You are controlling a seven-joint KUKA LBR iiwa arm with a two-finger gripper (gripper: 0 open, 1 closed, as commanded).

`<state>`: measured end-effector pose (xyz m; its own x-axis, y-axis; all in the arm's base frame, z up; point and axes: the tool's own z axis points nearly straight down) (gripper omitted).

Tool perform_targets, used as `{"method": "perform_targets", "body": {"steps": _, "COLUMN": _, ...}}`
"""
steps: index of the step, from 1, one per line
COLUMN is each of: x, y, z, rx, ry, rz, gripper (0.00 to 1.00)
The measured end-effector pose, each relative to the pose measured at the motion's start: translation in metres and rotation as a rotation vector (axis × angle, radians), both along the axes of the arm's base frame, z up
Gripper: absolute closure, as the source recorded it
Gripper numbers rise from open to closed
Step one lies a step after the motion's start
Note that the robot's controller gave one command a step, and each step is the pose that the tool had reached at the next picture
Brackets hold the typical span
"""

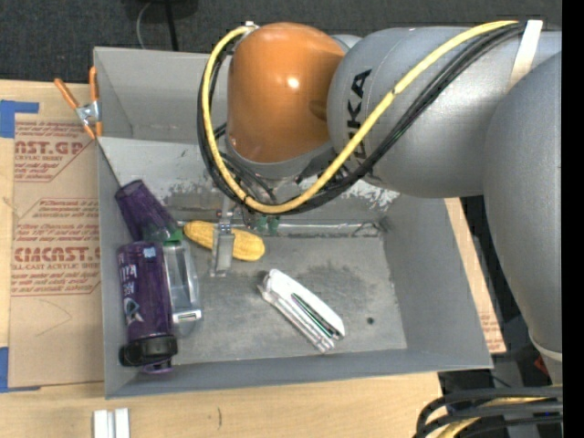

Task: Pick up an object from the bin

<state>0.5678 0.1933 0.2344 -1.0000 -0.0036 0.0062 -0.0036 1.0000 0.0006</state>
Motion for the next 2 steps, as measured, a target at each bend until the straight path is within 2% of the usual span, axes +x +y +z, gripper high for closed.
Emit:
{"method": "perform_targets", "body": {"steps": 1, "x": 0.002, "y": -0.001, "z": 0.005, "rx": 0.001, "ry": -0.008, "rz": -0.002, "gripper": 0.00}}
{"method": "perform_targets", "body": {"steps": 2, "x": -0.003, "y": -0.005, "z": -0.017, "rx": 0.004, "ry": -0.015, "rz": -0.093, "gripper": 0.00}}
